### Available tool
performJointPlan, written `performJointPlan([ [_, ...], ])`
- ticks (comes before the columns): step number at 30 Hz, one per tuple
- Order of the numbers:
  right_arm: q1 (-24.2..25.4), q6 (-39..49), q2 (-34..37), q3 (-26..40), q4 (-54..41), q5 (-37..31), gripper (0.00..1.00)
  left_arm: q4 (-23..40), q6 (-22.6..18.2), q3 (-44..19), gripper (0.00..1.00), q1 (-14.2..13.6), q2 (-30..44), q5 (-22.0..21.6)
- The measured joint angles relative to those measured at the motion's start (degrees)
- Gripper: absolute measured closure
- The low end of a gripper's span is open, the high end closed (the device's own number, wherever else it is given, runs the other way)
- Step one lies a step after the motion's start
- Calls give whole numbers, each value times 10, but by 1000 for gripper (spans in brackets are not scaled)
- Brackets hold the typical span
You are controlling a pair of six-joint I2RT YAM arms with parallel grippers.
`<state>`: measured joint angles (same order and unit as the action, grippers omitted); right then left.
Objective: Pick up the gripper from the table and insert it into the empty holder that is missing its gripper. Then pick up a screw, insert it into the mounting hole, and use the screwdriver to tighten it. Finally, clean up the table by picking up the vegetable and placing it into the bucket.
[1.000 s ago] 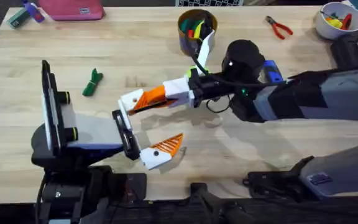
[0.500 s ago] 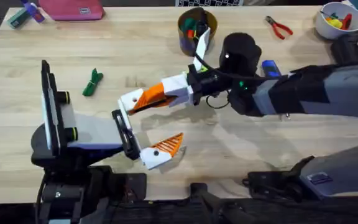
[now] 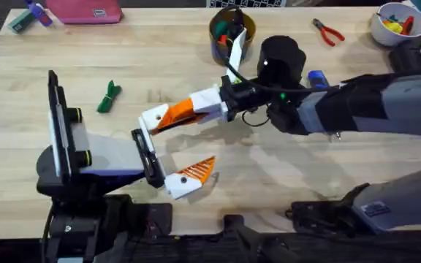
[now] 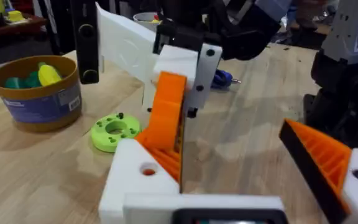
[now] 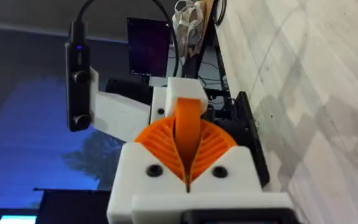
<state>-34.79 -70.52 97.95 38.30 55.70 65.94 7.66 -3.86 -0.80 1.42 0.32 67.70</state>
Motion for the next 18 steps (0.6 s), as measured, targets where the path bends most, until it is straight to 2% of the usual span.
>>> performJointPlan([
  [12, 2, 19, 11, 6, 7, 10, 994, 0, 0, 0, 14, 0, 0, 0],
  [18, 2, 5, 22, 4, 55, 11, 994, -1, -7, 0, 15, 0, 0, -2],
])
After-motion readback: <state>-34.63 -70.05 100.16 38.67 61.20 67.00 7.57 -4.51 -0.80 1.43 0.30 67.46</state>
